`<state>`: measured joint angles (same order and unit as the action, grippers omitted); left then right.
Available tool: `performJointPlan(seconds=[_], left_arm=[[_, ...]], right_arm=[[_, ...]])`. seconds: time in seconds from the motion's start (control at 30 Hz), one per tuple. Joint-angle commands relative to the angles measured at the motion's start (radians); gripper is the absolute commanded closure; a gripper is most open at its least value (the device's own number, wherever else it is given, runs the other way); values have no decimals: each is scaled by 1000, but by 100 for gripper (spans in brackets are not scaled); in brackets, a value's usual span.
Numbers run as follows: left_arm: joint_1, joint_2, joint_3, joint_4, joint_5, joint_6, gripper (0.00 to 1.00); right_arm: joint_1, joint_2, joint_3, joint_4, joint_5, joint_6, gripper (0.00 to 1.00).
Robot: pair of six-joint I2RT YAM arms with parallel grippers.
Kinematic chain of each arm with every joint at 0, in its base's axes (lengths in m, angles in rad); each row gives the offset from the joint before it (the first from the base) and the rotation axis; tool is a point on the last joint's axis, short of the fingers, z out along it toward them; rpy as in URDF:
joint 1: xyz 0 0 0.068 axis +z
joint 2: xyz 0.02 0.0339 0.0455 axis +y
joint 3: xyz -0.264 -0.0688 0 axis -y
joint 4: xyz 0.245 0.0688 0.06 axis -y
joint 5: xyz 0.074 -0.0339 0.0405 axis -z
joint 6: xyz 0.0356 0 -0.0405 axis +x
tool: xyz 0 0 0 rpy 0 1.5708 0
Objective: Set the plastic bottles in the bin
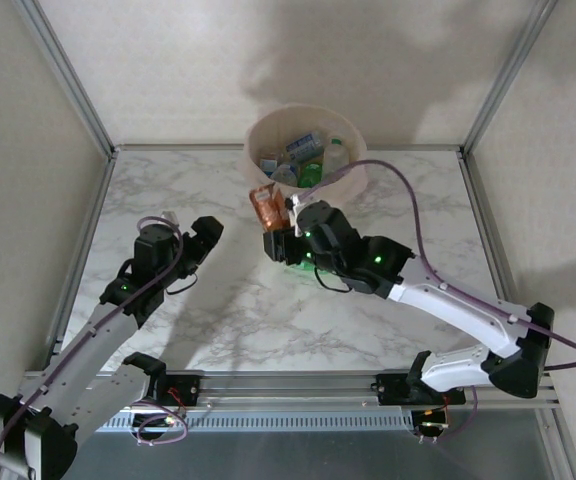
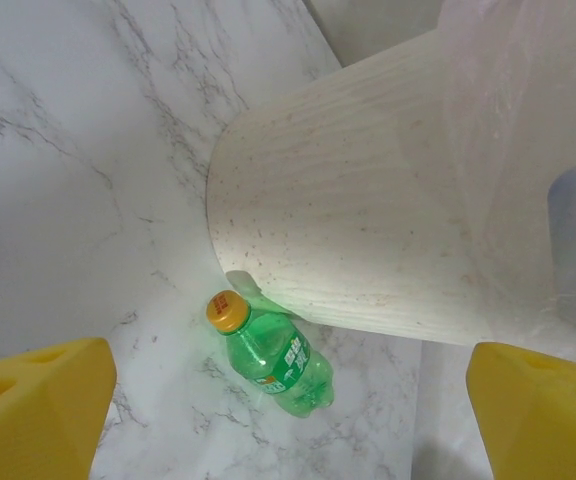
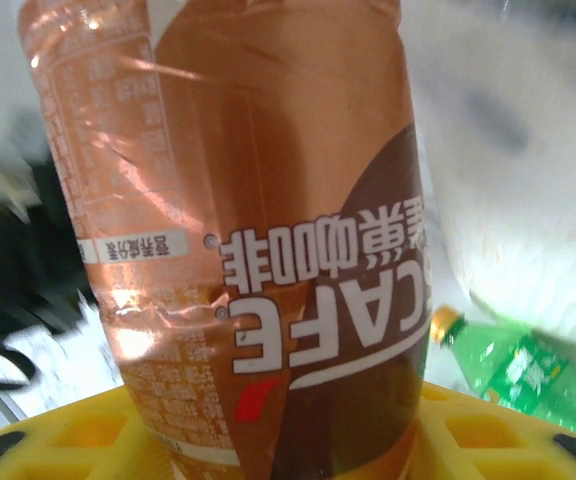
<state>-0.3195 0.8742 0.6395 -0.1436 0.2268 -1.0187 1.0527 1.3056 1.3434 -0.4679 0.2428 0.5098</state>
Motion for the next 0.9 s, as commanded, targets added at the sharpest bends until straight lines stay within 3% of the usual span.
performJointPlan(seconds=[0.0, 0.13, 0.3, 0.4, 0.87], left_arm=[[-4, 9, -7, 31, -1, -13, 10], [-4, 22, -8, 30, 1, -18, 11], [-5, 23, -17, 27, -1, -25, 12], [-5, 18, -25, 25, -3, -30, 11], [-5, 27, -46, 25, -10, -23, 12]], right_arm=[[2, 0, 135, -43, 102, 2, 50], [-56, 76, 342, -107, 125, 24, 49], [-222, 221, 584, -199, 1, 120, 49], [-272, 299, 667, -216, -32, 162, 49], [-398, 540, 840, -241, -90, 290, 49]])
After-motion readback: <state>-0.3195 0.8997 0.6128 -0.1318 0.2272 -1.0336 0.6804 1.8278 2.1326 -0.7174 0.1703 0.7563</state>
